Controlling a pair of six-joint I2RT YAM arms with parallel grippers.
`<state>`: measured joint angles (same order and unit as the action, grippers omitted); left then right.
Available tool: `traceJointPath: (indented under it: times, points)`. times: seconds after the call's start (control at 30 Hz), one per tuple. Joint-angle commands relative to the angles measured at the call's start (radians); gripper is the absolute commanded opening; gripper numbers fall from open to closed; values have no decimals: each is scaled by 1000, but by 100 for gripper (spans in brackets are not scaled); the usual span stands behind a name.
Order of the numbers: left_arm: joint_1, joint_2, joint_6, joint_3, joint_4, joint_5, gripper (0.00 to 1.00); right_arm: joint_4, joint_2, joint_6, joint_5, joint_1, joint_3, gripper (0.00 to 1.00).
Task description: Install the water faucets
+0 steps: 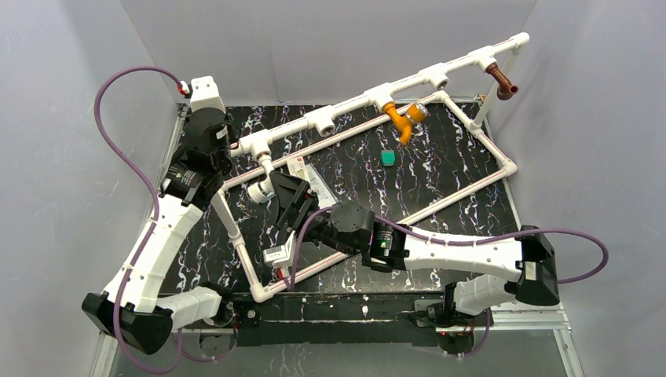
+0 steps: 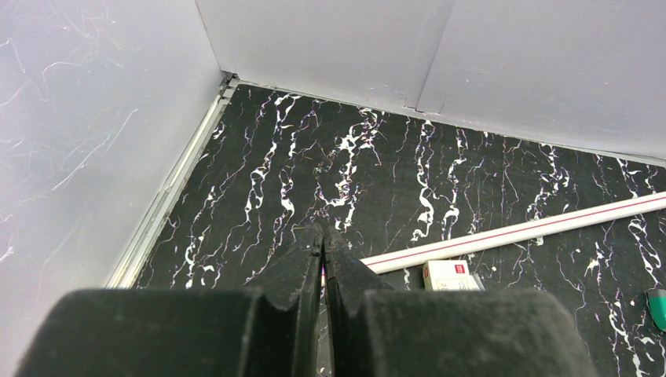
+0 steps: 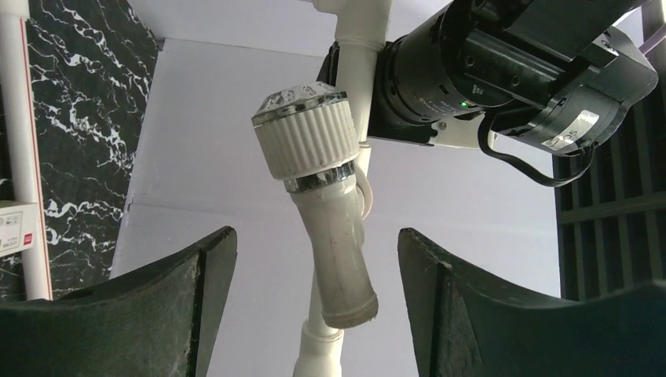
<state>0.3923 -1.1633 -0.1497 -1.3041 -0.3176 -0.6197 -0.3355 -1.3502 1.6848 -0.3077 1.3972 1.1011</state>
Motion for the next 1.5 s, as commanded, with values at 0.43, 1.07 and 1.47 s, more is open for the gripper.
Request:
traceJointPath:
  times: [0.43, 1.07, 1.47]
  points:
    - [54, -111, -14, 142, -335, 93, 3, -159, -58, -2, 1, 7, 48, 60]
    - [56, -110, -12, 141, -339, 84, 3, -615, -120, -682, -134, 59, -22, 1]
    - [56, -115, -14, 141, -337, 87, 3, -770, -167, -1462, -393, 60, -22, 1]
